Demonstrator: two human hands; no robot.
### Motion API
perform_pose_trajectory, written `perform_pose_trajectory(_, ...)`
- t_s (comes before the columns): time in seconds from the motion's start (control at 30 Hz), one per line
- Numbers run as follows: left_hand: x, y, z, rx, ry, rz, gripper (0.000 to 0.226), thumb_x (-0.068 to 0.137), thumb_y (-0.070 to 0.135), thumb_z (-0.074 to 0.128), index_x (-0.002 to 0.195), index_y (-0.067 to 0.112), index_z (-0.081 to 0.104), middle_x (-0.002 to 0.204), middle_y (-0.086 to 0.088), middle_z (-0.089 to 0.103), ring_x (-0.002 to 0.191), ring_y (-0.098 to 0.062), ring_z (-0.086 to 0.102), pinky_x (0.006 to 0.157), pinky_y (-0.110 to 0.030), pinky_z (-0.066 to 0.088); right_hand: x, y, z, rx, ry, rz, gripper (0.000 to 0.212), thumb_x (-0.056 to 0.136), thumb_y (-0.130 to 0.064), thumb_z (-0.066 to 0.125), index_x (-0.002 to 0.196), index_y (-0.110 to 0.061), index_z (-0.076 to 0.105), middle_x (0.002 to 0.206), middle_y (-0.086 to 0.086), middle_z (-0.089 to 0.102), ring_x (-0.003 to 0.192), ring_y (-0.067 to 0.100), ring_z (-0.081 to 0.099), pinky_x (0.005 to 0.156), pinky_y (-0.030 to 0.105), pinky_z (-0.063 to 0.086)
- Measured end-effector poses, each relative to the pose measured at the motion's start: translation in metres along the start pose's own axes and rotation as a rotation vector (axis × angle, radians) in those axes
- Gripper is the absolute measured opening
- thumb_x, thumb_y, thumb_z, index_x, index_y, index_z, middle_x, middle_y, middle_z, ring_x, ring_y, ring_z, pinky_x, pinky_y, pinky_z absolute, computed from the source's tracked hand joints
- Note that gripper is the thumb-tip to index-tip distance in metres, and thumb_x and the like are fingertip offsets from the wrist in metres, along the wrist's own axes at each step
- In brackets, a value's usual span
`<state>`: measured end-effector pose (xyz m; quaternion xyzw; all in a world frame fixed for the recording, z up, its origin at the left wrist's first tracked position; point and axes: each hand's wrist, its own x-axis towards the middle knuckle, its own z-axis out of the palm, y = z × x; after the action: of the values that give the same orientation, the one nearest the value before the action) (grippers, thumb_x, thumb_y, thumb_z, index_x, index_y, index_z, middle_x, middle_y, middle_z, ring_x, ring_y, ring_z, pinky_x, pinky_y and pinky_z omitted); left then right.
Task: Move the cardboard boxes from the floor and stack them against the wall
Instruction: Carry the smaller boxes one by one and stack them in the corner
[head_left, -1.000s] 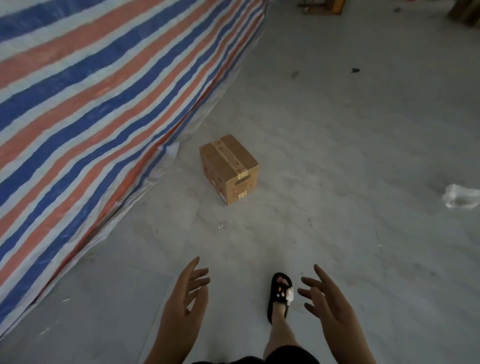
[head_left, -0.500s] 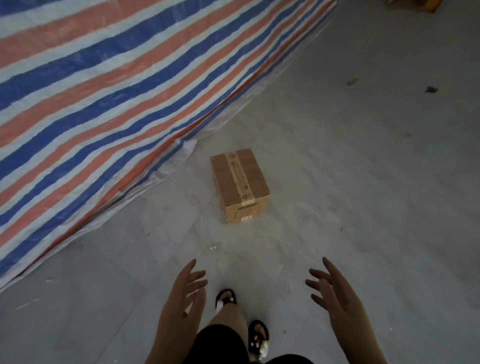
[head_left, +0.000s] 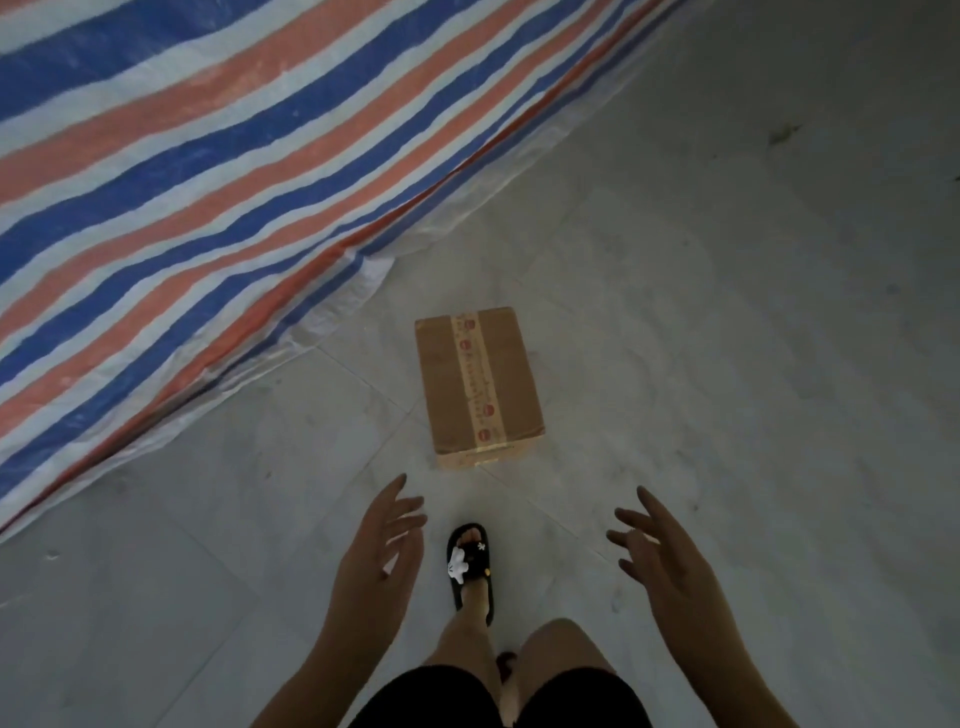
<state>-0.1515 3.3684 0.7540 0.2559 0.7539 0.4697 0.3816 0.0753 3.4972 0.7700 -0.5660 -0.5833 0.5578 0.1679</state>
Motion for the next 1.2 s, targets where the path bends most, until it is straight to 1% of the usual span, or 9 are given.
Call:
perform_pose_trajectory(0.13, 0.065, -0.012, 0.016, 0.040, 0.028, -0.091, 0.037, 0.095, 0.017, 0.051, 0.121, 0.042, 0.041, 0.110, 0.020, 0.059, 0.097, 0.012, 0.057, 0.076, -0.003, 0.044, 0.076, -0.001, -0.002, -0.052, -0.057, 0.049, 0.047, 0.078, -0.050, 0.046, 0.125, -0.049, 0.037, 0.120, -0.021, 0.056, 0.107, 0.006, 0.061, 0.094, 0.039, 0.050)
perform_pose_trajectory(0.23, 0.119, -0.053, 0.037, 0.100, 0.051, -0.175, 0.042, 0.094, 0.012, 0.052, 0.126, 0.036, 0.040, 0.112, 0.015, 0.057, 0.095, 0.013, 0.056, 0.086, -0.015, 0.045, 0.147, 0.025, 0.009, -0.005, -0.085, 0.127, 0.067, 0.073, -0.070, 0.052, 0.132, -0.041, 0.038, 0.120, -0.016, 0.058, 0.103, 0.005, 0.064, 0.089, 0.034, 0.051)
perform_pose_trajectory(0.4, 0.213, -0.178, 0.094, 0.158, 0.170, -0.382, 0.044, 0.094, 0.013, 0.052, 0.134, 0.028, 0.041, 0.119, 0.001, 0.057, 0.096, -0.004, 0.058, 0.090, -0.040, 0.049, 0.279, 0.140, 0.055, 0.027, -0.104, 0.274, 0.046, 0.096, -0.026, 0.047, 0.141, -0.026, 0.038, 0.121, -0.008, 0.058, 0.103, 0.005, 0.061, 0.089, 0.033, 0.050)
perform_pose_trajectory(0.57, 0.284, -0.304, 0.149, 0.142, 0.302, -0.570, 0.056, 0.094, 0.028, 0.053, 0.144, 0.017, 0.031, 0.136, -0.008, 0.047, 0.122, -0.021, 0.049, 0.101, -0.040, 0.042, 0.383, 0.254, 0.105, -0.063, -0.134, 0.296, 0.061, 0.093, -0.038, 0.055, 0.147, -0.026, 0.028, 0.138, -0.003, 0.045, 0.120, 0.010, 0.049, 0.104, 0.038, 0.042)
perform_pose_trajectory(0.67, 0.310, -0.351, 0.171, -0.046, 0.339, -0.637, 0.059, 0.094, 0.033, 0.053, 0.147, 0.020, 0.027, 0.142, -0.004, 0.043, 0.127, -0.018, 0.045, 0.105, -0.037, 0.038, 0.427, 0.304, 0.129, -0.090, -0.157, 0.297, 0.062, 0.095, -0.039, 0.050, 0.149, -0.025, 0.022, 0.148, -0.003, 0.037, 0.132, 0.011, 0.040, 0.109, 0.034, 0.035)
perform_pose_trajectory(0.73, 0.322, -0.370, 0.179, -0.128, 0.312, -0.632, 0.053, 0.095, 0.032, 0.052, 0.144, 0.024, 0.034, 0.130, 0.006, 0.053, 0.119, -0.012, 0.051, 0.103, -0.035, 0.040, 0.444, 0.324, 0.141, -0.042, -0.202, 0.289, 0.058, 0.096, -0.038, 0.049, 0.148, -0.025, 0.027, 0.144, -0.007, 0.043, 0.129, 0.008, 0.044, 0.109, 0.035, 0.036)
perform_pose_trajectory(0.87, 0.329, -0.375, 0.182, -0.244, 0.310, -0.610, 0.039, 0.097, 0.029, 0.048, 0.134, 0.032, 0.041, 0.105, 0.027, 0.056, 0.100, 0.003, 0.053, 0.093, -0.026, 0.043, 0.451, 0.323, 0.150, 0.092, -0.201, 0.349, 0.040, 0.097, -0.033, 0.048, 0.136, -0.040, 0.040, 0.116, -0.030, 0.054, 0.106, -0.008, 0.050, 0.097, 0.037, 0.041)
perform_pose_trajectory(1.0, 0.324, -0.333, 0.168, -0.381, 0.368, -0.651, 0.040, 0.096, 0.037, 0.047, 0.134, 0.030, 0.043, 0.116, 0.012, 0.056, 0.115, -0.014, 0.051, 0.100, -0.046, 0.042, 0.436, 0.271, 0.140, 0.138, -0.191, 0.346, 0.036, 0.096, -0.036, 0.049, 0.130, -0.047, 0.045, 0.116, -0.028, 0.060, 0.107, 0.001, 0.057, 0.088, 0.046, 0.048)
perform_pose_trajectory(1.2, 0.285, -0.212, 0.125, -0.548, 0.494, -0.635, 0.013, 0.098, 0.032, 0.045, 0.106, 0.028, 0.053, 0.092, 0.009, 0.058, 0.088, -0.007, 0.056, 0.087, -0.048, 0.047, 0.379, 0.148, 0.118, 0.147, -0.235, 0.245, 0.026, 0.098, -0.028, 0.045, 0.114, -0.046, 0.054, 0.095, -0.024, 0.069, 0.084, 0.002, 0.068, 0.063, 0.034, 0.054)
